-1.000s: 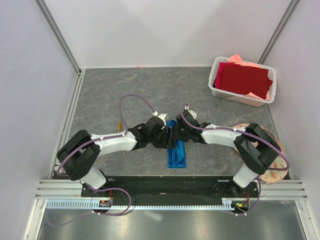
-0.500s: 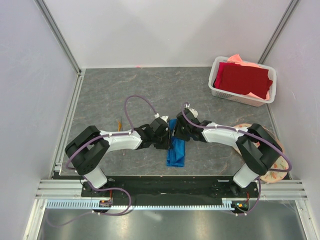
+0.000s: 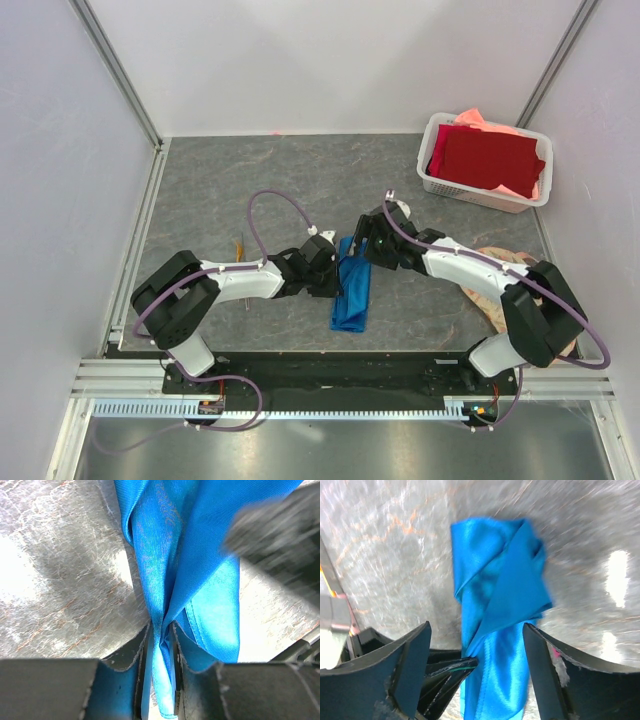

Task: Fold the napkin into a case and place the utensils inside
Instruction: Fold the 2/3-rectangle-folded napkin at the center of the board, then stuff the top corner of the smaller-rectangle-folded napkin at the center of the board.

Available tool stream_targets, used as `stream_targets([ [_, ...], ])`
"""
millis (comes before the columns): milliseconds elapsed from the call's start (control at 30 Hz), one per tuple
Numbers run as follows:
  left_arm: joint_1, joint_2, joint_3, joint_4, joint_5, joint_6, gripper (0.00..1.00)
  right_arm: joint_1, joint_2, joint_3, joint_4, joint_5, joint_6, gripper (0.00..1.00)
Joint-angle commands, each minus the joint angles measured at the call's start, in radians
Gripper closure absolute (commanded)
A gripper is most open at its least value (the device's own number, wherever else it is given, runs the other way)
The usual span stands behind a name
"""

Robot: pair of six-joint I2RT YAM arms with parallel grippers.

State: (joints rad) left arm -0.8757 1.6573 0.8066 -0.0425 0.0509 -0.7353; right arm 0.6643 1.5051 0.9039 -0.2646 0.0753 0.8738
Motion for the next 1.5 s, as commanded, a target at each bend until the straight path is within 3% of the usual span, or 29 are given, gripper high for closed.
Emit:
stream_targets([
  [0, -0.002, 0.009, -0.02, -0.017, -0.039, 0.002, 0.75, -0.066, -0.055, -0.02, -0.013, -0.037, -0.042, 0.14],
  [233, -0.002, 0.001, -0.024, -0.016, -0.033, 0.002, 0.76, -0.115, -0.036, -0.034, 0.053, -0.101, -0.107, 0.17],
  [400, -0.002, -0.007, -0.026, -0.016, -0.031, 0.002, 0.77, -0.118, -0.014, -0.059, 0.116, -0.123, -0.105, 0.32],
  [733, -0.002, -0.022, -0.024, -0.022, -0.029, 0.005, 0.78, -0.124, -0.013, -0.091, 0.137, -0.12, -0.091, 0.32],
  [1033, -0.009, -0.037, -0.038, -0.005, -0.025, -0.013, 0.79, -0.123, 0.03, -0.077, 0.208, -0.138, -0.082, 0.69],
  [1067, -0.016, -0.039, -0.041, -0.002, -0.025, -0.016, 0.79, -0.124, 0.038, -0.074, 0.215, -0.141, -0.082, 0.79],
  [1167, -0.038, -0.05, -0.044, 0.004, -0.022, -0.029, 0.8, -0.123, 0.063, -0.062, 0.232, -0.146, -0.09, 0.94],
  [1267, -0.043, -0.083, -0.047, -0.002, -0.006, -0.039, 0.73, -0.126, 0.084, -0.048, 0.232, -0.141, -0.105, 1.0],
  [1300, -0.04, -0.1, -0.047, -0.008, -0.013, -0.039, 0.63, -0.124, 0.086, -0.045, 0.232, -0.14, -0.108, 1.0],
  [1367, -0.033, -0.158, -0.034, -0.049, -0.038, -0.032, 0.54, -0.124, 0.092, -0.039, 0.231, -0.141, -0.114, 1.0],
  [1400, -0.025, -0.177, -0.018, -0.071, -0.046, -0.027, 0.41, -0.124, 0.093, -0.037, 0.229, -0.149, -0.117, 1.0],
  [1467, 0.003, -0.211, 0.025, -0.103, -0.078, 0.0, 0.38, -0.124, 0.093, -0.033, 0.228, -0.158, -0.125, 1.0],
])
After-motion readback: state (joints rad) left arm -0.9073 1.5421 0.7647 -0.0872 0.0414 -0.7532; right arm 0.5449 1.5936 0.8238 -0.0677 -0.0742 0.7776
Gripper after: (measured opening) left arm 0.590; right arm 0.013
